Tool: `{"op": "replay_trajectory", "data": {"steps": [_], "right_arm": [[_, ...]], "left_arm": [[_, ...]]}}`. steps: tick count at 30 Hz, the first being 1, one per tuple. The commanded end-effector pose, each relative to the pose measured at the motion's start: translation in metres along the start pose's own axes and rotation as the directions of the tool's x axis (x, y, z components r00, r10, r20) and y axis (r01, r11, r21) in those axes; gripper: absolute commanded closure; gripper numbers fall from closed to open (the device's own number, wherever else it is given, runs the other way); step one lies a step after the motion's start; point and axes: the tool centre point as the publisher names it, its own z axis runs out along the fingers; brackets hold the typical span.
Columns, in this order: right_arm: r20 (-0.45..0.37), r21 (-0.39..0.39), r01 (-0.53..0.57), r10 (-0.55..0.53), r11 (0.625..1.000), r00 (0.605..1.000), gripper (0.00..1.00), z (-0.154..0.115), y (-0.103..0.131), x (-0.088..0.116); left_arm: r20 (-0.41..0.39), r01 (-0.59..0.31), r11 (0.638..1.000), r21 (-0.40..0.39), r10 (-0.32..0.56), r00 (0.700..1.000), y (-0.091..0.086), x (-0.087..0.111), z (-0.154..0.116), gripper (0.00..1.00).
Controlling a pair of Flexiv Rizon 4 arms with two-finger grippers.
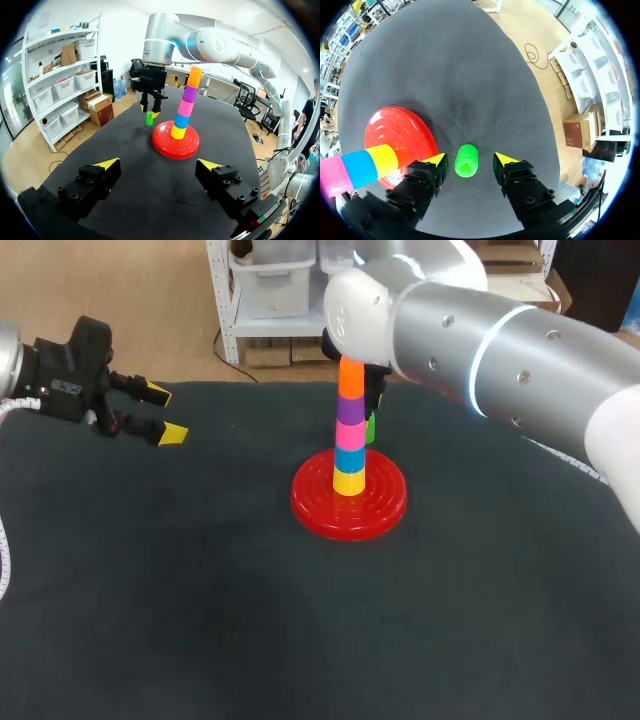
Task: Pick up and stack the cylinders on the red base in this order: pink,purple,orange,green
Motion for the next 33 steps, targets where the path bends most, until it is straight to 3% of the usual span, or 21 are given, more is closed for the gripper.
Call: {"op": "replay_trajectory", "data": {"steps": [1, 4, 6, 8, 9, 17, 21, 26, 33], "right_arm": [[-0.025, -0.049, -0.001, -0.001, 0.999, 1.000, 0.45, 0.001, -0.010, -0.009], [-0.024, -0.049, -0.002, 0.001, 0.999, 1.000, 0.51, 0.001, -0.010, -0.010], [-0.024, -0.049, -0.002, 0.001, 0.999, 1.000, 0.61, 0.001, -0.010, -0.010], [-0.025, -0.048, -0.008, 0.007, 0.999, 1.000, 0.91, 0.001, -0.010, -0.010], [-0.024, -0.048, -0.010, 0.008, 0.999, 1.000, 1.00, 0.001, -0.010, -0.010], [-0.002, -0.002, -0.040, 0.040, 0.999, 0.999, 1.00, -0.020, -0.012, -0.006], [0.089, 0.052, -0.045, 0.040, 0.998, 0.995, 1.00, -0.070, -0.013, -0.005], [0.165, 0.143, 0.044, -0.068, 0.989, 0.984, 1.00, -0.147, -0.003, -0.006], [0.184, 0.200, 0.243, -0.280, 0.949, 0.942, 1.00, -0.227, 0.049, 0.000]], "left_arm": [[0.003, -0.002, 1.000, 0.000, 0.002, 1.000, 0.000, 0.001, 0.000, 0.00], [0.003, -0.002, 1.000, 0.000, 0.002, 1.000, 0.000, 0.001, 0.000, 0.00], [0.003, -0.002, 1.000, 0.000, 0.002, 1.000, 0.000, 0.001, 0.000, 0.00], [0.003, -0.002, 1.000, 0.000, 0.002, 1.000, 0.000, 0.001, 0.000, 0.00], [0.003, -0.002, 1.000, 0.000, 0.002, 1.000, 0.000, 0.001, 0.000, 0.00], [0.003, -0.002, 1.000, 0.000, 0.002, 1.000, 0.000, 0.001, 0.000, 0.00], [0.003, -0.002, 1.000, 0.000, 0.002, 1.000, 0.000, 0.001, 0.000, 0.00], [0.003, -0.002, 1.000, 0.000, 0.002, 1.000, 0.000, 0.001, 0.000, 0.00], [0.003, -0.002, 1.000, 0.000, 0.002, 1.000, 0.000, 0.001, 0.000, 0.00]]}}
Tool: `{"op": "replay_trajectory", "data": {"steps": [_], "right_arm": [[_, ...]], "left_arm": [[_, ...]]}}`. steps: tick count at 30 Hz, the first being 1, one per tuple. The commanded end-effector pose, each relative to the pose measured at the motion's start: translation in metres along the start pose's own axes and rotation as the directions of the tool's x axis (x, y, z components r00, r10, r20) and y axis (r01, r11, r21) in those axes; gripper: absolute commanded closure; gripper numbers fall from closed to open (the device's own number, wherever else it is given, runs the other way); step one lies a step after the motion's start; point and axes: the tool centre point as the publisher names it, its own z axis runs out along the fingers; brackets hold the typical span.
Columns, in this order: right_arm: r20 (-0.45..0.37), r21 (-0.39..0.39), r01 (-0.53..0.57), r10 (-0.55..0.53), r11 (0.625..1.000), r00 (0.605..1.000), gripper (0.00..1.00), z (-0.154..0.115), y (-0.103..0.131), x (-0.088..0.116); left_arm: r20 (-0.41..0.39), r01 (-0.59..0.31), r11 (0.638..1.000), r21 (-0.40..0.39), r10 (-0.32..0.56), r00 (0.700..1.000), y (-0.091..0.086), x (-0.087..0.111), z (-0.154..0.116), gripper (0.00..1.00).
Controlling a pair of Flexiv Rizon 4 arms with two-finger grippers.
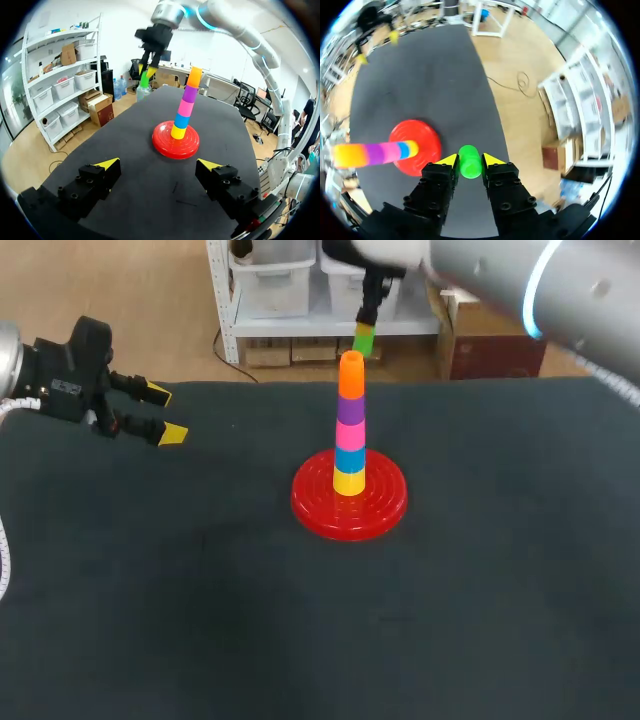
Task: Pick up and stack the cylinders on the red base in this order: pink,purple,orange,green
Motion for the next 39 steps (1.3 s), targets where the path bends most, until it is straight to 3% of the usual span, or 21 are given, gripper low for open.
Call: {"op": "replay_trajectory", "data": {"steps": [1, 9, 18, 28, 34, 39], "right_arm": [[0.073, 0.081, 0.089, -0.095, 0.993, 0.993, 1.00, -0.076, 0.060, 0.006], [0.097, 0.093, 0.244, -0.253, 0.965, 0.963, 1.00, -0.133, 0.110, -0.005], [0.021, 0.015, 0.371, -0.371, 0.929, 0.928, 1.00, -0.155, 0.138, 0.000], [-0.025, -0.083, 0.453, -0.456, 0.888, 0.890, 1.00, -0.151, 0.156, 0.006], [-0.034, -0.077, 0.445, -0.448, 0.892, 0.893, 1.00, -0.142, 0.155, 0.007], [-0.098, -0.081, 0.438, -0.444, 0.895, 0.890, 1.00, -0.129, 0.152, 0.005]], "left_arm": [[0.003, -0.002, 1.000, 0.000, 0.002, 1.000, 0.000, 0.001, 0.000, 0.00], [0.003, -0.002, 1.000, 0.000, 0.002, 1.000, 0.000, 0.001, 0.000, 0.00], [0.003, -0.002, 1.000, 0.000, 0.002, 1.000, 0.000, 0.001, 0.000, 0.00], [0.003, -0.002, 1.000, 0.000, 0.002, 1.000, 0.000, 0.001, 0.000, 0.00], [0.003, -0.002, 1.000, 0.000, 0.002, 1.000, 0.000, 0.001, 0.000, 0.00], [0.003, -0.002, 1.000, 0.000, 0.002, 1.000, 0.000, 0.001, 0.000, 0.00]]}}
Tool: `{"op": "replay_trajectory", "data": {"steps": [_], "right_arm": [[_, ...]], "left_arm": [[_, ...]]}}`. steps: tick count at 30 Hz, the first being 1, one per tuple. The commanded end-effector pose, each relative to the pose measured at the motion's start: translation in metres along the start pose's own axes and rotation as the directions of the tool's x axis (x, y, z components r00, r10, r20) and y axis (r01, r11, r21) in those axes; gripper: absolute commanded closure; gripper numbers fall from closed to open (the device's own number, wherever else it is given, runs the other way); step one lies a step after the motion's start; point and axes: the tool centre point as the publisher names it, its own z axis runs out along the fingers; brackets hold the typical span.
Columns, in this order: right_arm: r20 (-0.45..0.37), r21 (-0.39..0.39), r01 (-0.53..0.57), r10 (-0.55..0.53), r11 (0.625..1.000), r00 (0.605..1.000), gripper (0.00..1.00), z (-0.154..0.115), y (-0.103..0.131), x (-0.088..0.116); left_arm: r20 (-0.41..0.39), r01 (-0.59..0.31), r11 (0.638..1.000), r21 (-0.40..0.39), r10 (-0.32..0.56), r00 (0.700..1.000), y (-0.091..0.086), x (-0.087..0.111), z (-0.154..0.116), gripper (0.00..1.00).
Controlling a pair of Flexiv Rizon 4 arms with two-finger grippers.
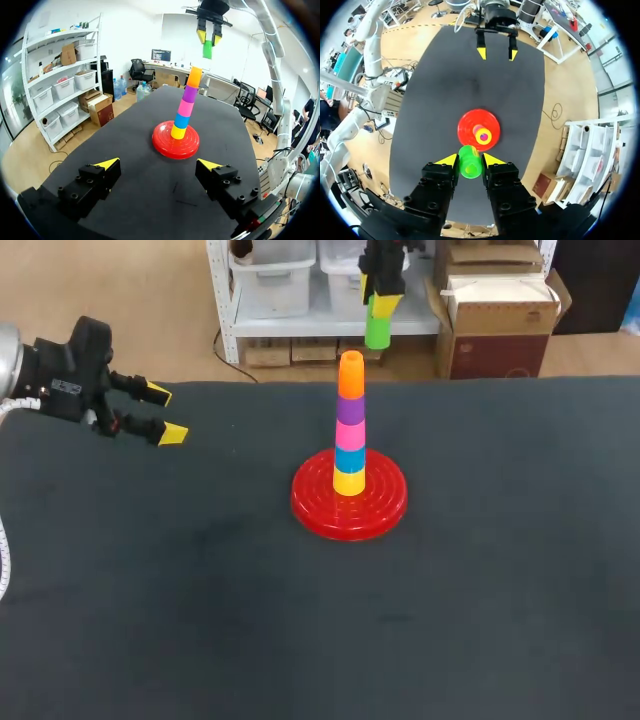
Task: Pick up and stack the cylinders on the red base in this order: pink,purple,orange,green
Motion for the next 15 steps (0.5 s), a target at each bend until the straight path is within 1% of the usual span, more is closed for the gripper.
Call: {"op": "replay_trajectory", "data": {"steps": [1, 15], "right_arm": [[-0.038, 0.119, -0.008, 0.013, 0.993, 0.999, 1.00, 0.0124, 0.0001, -0.0055], [-0.042, 0.075, 0.022, -0.019, 0.997, 0.999, 1.00, 0.0209, -0.0069, -0.0121]], "left_arm": [[0.003, -0.002, 1.000, 0.000, 0.002, 1.000, 0.0003, 0.0013, 0.0004, 0.00], [0.003, -0.002, 1.000, 0.000, 0.002, 1.000, 0.0003, 0.0013, 0.0004, 0.00]]}}
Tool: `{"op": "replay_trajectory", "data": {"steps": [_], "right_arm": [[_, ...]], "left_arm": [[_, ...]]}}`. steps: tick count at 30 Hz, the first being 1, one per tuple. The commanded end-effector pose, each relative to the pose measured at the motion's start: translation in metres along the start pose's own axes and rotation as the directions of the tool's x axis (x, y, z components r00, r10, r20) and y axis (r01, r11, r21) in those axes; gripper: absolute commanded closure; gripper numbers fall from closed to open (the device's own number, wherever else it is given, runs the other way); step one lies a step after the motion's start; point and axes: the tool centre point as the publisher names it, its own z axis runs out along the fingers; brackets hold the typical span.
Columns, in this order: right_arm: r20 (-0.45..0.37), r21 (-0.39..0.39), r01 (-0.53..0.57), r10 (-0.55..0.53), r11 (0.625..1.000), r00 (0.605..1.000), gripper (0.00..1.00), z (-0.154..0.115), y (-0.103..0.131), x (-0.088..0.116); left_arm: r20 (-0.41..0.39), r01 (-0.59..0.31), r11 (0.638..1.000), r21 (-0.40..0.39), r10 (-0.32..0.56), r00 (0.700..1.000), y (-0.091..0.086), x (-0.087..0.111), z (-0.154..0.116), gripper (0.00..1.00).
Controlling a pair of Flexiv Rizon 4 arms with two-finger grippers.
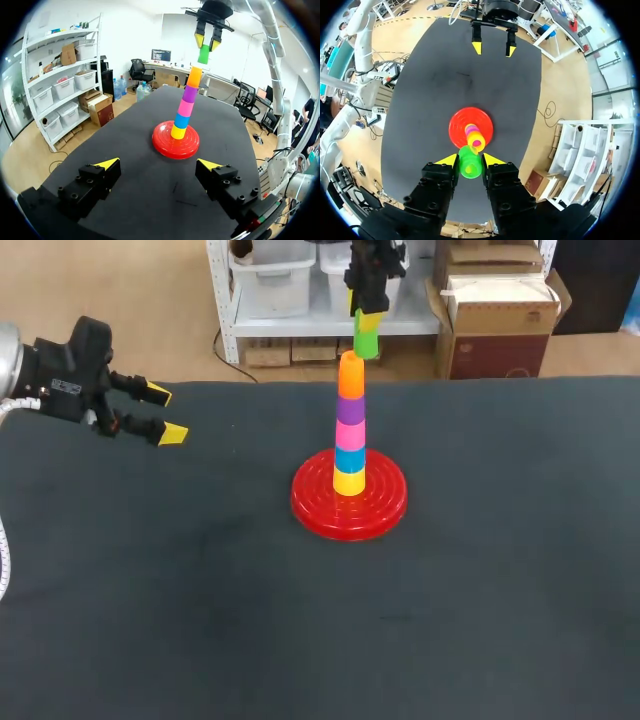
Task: Pick up and stack the cylinders on the red base in this order: pink,purple,orange,green
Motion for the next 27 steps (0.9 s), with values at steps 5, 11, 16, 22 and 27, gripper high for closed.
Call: {"op": "replay_trajectory", "data": {"steps": [5, 11, 16, 22, 27], "right_arm": [[0.002, -0.008, 0.007, -0.007, 1.000, 1.000, 1.00, 0.008, 0.002, -0.001], [-0.002, -0.013, 0.009, -0.009, 1.000, 1.000, 1.00, 0.010, -0.001, -0.001], [-0.009, -0.015, 0.018, -0.018, 1.000, 1.000, 1.00, 0.009, -0.005, -0.002], [-0.010, -0.013, 0.024, -0.024, 1.000, 1.000, 1.00, 0.008, -0.009, -0.004], [-0.015, -0.016, 0.040, -0.040, 0.999, 0.999, 1.00, 0.008, -0.012, -0.006]], "left_arm": [[0.003, -0.002, 1.000, 0.000, 0.002, 1.000, 0.000, 0.001, 0.000, 0.00], [0.003, -0.002, 1.000, 0.000, 0.002, 1.000, 0.000, 0.001, 0.000, 0.00], [0.003, -0.002, 1.000, 0.000, 0.002, 1.000, 0.000, 0.001, 0.000, 0.00], [0.003, -0.002, 1.000, 0.000, 0.002, 1.000, 0.000, 0.001, 0.000, 0.00], [0.003, -0.002, 1.000, 0.000, 0.002, 1.000, 0.000, 0.001, 0.000, 0.00]]}}
